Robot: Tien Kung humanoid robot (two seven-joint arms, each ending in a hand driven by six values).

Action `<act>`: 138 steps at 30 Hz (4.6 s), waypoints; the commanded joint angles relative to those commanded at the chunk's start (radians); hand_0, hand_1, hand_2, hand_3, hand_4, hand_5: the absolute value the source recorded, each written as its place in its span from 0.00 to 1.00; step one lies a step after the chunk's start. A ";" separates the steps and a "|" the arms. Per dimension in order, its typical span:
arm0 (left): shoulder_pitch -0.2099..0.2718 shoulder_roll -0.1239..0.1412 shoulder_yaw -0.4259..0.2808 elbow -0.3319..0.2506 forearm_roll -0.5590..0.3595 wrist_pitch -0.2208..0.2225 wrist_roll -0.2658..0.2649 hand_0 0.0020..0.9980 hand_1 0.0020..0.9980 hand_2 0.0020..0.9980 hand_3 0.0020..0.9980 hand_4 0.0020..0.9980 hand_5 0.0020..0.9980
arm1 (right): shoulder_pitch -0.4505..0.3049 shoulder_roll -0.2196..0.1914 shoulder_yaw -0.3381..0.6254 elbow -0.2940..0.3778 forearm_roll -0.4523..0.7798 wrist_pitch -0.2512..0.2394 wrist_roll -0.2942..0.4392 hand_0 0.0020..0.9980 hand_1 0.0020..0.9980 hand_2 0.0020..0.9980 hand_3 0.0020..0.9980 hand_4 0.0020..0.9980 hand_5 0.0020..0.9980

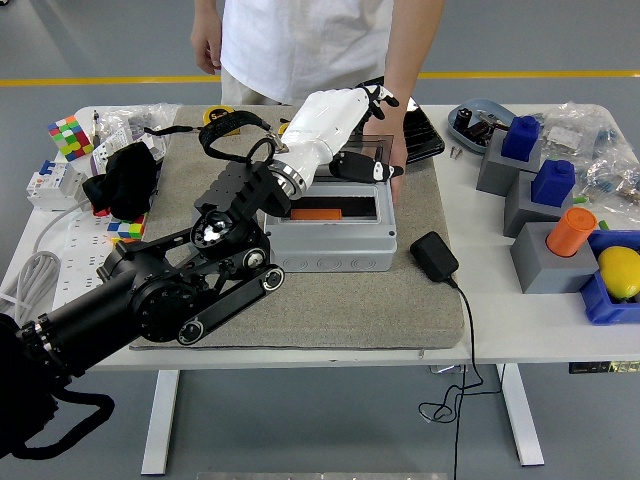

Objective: Fetch the battery,place it into the box,close the lid of the box

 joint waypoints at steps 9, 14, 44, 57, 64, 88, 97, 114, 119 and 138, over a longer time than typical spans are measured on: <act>-0.012 0.016 0.002 0.071 -0.012 -0.099 0.101 0.90 0.89 0.85 0.81 0.99 0.62 | -0.003 -0.001 0.000 0.001 -0.001 0.000 0.000 0.62 0.64 0.67 0.57 0.99 0.52; -0.009 0.033 0.042 0.062 -0.041 -0.118 0.122 0.89 0.89 0.84 0.80 0.98 0.63 | -0.003 -0.003 0.000 0.001 -0.001 0.000 0.000 0.62 0.64 0.67 0.57 0.99 0.52; 0.234 0.129 0.011 -0.248 -0.167 -0.158 0.185 0.77 0.79 0.79 0.78 0.98 0.66 | -0.015 -0.001 0.024 0.000 -0.006 -0.001 0.001 0.62 0.64 0.67 0.57 0.99 0.52; 0.320 0.115 -0.116 -0.303 -0.175 -0.134 0.147 0.77 0.79 0.79 0.78 0.98 0.65 | -0.013 0.001 0.022 -0.001 -0.007 -0.002 0.001 0.62 0.64 0.67 0.57 1.00 0.52; 0.393 0.110 -0.203 -0.334 -0.352 -0.009 -0.011 0.72 0.75 0.73 0.74 0.97 0.63 | -0.012 0.001 0.021 -0.002 -0.005 -0.001 0.000 0.62 0.64 0.67 0.57 1.00 0.52; 0.531 0.126 -0.538 -0.333 -0.958 0.105 -0.331 0.68 0.71 0.66 0.69 0.97 0.62 | 0.002 -0.002 0.027 -0.009 0.000 -0.003 -0.002 0.62 0.64 0.67 0.57 0.99 0.52; 0.556 0.120 -0.625 -0.348 -0.962 0.090 -0.330 0.67 0.70 0.66 0.69 0.97 0.61 | 0.003 0.001 0.030 -0.010 -0.001 -0.003 -0.002 0.62 0.64 0.67 0.57 0.99 0.52; 0.573 0.120 -0.668 -0.351 -0.970 0.081 -0.327 0.39 0.63 0.64 0.69 0.95 0.59 | 0.013 0.005 0.026 -0.013 0.002 -0.004 -0.002 0.62 0.64 0.67 0.57 0.99 0.52; 0.581 0.118 -0.679 -0.354 -0.971 0.081 -0.330 0.38 0.63 0.64 0.68 0.95 0.59 | 0.009 0.006 0.022 -0.014 0.004 -0.003 -0.003 0.62 0.64 0.67 0.57 0.99 0.52; 0.592 0.113 -0.719 -0.371 -0.956 0.078 -0.323 0.38 0.61 0.63 0.68 0.95 0.60 | 0.009 0.006 0.031 -0.014 0.002 -0.003 -0.004 0.62 0.64 0.67 0.57 0.98 0.53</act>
